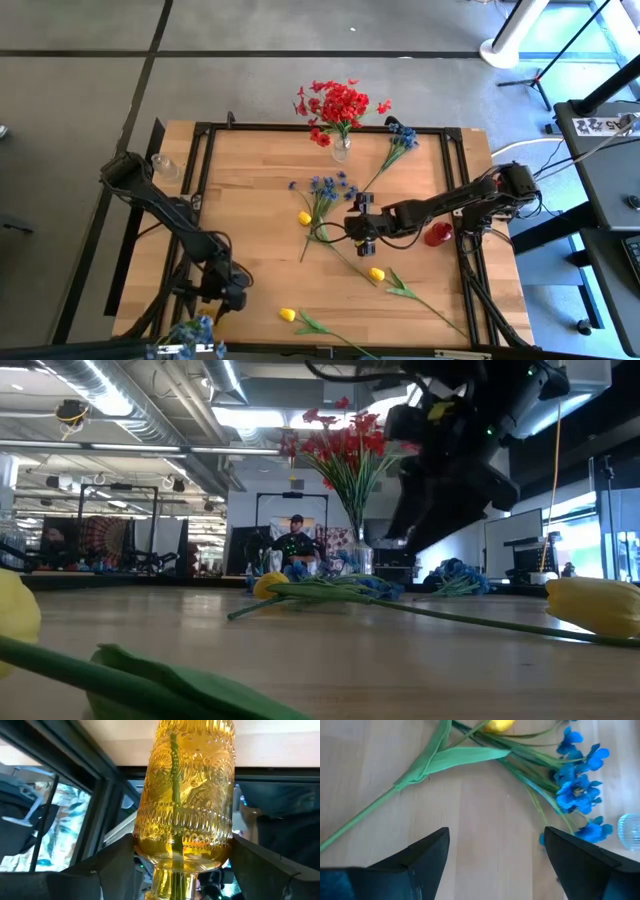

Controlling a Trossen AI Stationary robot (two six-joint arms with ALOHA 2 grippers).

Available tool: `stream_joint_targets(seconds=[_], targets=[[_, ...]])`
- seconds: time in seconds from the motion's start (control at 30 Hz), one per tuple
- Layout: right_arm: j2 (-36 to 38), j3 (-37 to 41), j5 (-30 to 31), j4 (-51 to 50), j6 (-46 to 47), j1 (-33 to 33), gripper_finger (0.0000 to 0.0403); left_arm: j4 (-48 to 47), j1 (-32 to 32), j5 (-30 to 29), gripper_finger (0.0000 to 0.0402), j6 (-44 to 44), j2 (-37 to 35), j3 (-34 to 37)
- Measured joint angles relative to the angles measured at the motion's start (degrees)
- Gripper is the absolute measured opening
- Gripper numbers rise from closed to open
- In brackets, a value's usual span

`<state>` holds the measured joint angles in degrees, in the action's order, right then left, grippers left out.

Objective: Sort flowers into vase by color
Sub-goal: Adjust the yellow vase, then put the bottom blue flower into the yellow vase

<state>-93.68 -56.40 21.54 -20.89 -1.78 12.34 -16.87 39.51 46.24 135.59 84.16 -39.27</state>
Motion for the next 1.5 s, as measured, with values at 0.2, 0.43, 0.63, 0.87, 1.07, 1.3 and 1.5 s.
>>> stream_joint_targets(seconds=[0.2, 0.43, 0.63, 0.87, 1.07, 1.3, 1.5], targets=[[2.4, 0.0, 0.1, -0.8, 0.0, 0.0, 0.0324, 0.1, -4.7, -0.6, 0.0288, -3.7, 0.0, 0.0], [2.6, 0.0, -0.1, -0.8, -0.2, 0.0, 0.0324, 0.1, -11.1, -0.2, 0.0300, -7.7, 0.1, 0.1], [2.6, 0.0, -0.1, -2.1, -0.2, 0.0, 0.0324, -1.3, -14.0, -4.3, 0.0334, -9.7, 0.6, 0.5], [2.5, 0.0, -0.1, -2.4, -1.3, 0.0, 0.0324, -0.9, -15.3, -5.3, 0.0350, -15.2, 0.3, 0.4], [2.5, 0.0, -0.1, -2.8, -1.4, 0.0, 0.0324, -2.7, -15.7, -6.2, 0.0348, -25.4, 0.3, 0.3], [2.5, 0.0, -3.0, -3.1, -0.9, 0.0, 0.0324, -10.7, -16.1, -8.6, 0.0348, -32.4, 0.2, 0.2], [2.5, 0.0, -4.7, -3.1, -0.9, 0.0, 0.0324, -11.8, -18.9, -14.4, 0.0350, -40.6, 0.2, 0.2]])
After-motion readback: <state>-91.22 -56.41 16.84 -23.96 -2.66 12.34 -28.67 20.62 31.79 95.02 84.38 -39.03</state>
